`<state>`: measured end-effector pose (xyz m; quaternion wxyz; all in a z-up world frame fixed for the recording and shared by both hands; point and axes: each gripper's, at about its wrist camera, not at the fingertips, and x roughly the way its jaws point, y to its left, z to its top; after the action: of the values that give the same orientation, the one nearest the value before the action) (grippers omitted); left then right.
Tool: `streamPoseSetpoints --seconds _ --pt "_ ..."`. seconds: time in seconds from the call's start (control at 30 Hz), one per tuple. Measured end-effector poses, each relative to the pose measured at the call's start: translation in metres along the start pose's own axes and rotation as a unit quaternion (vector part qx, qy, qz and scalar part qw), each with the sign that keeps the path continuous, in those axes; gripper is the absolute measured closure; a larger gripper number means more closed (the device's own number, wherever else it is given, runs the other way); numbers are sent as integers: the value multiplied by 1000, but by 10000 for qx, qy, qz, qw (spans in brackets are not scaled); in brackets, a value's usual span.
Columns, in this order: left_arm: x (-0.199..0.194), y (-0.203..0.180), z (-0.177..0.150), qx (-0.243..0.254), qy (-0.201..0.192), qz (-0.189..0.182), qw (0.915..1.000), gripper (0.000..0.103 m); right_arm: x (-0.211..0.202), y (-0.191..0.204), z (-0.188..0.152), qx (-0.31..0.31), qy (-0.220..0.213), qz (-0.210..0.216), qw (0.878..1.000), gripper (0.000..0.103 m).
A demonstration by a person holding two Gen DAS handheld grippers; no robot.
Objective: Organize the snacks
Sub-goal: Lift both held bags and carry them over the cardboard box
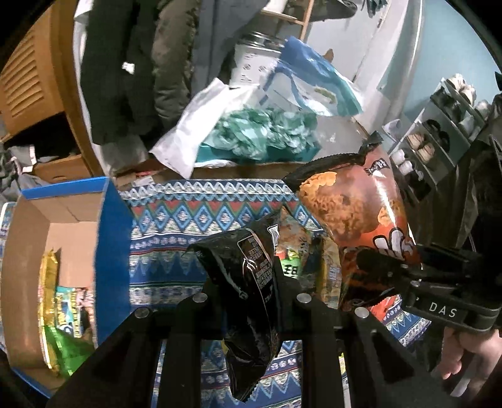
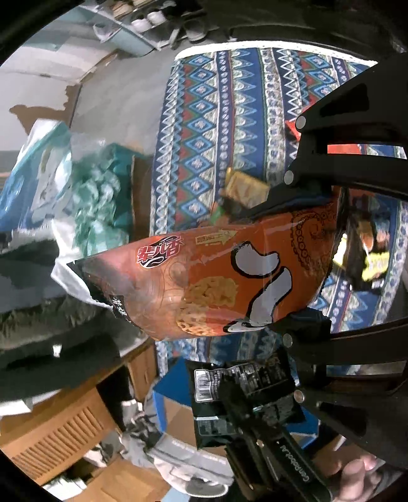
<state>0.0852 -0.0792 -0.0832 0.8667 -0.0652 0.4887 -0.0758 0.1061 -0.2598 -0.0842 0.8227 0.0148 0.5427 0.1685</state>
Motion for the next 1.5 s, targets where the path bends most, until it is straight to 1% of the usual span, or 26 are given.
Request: streamPoseSetpoints --seconds 0.47,0.73,0.87,1.03,1.27,1.5 --pt "-38 61 0 -436 -241 187 9986 82 4 65 23 -465 -35 314 9984 55" --pt "-59 103 -5 -677 -395 415 9961 82 12 117 39 -822 -4 544 9951 55" --pt "-70 125 -7 -839 -457 473 9943 82 18 143 44 -993 26 658 9929 55" --pt "-83 153 -13 -1026 -532 652 9912 82 26 175 47 -1192 108 792 9896 55" --pt "-92 188 -21 -1296 -593 838 9862 82 41 216 52 -1355 229 961 9858 55" --pt "-91 222 -35 -1577 -497 994 9812 82 59 250 57 -1451 405 1106 9824 55"
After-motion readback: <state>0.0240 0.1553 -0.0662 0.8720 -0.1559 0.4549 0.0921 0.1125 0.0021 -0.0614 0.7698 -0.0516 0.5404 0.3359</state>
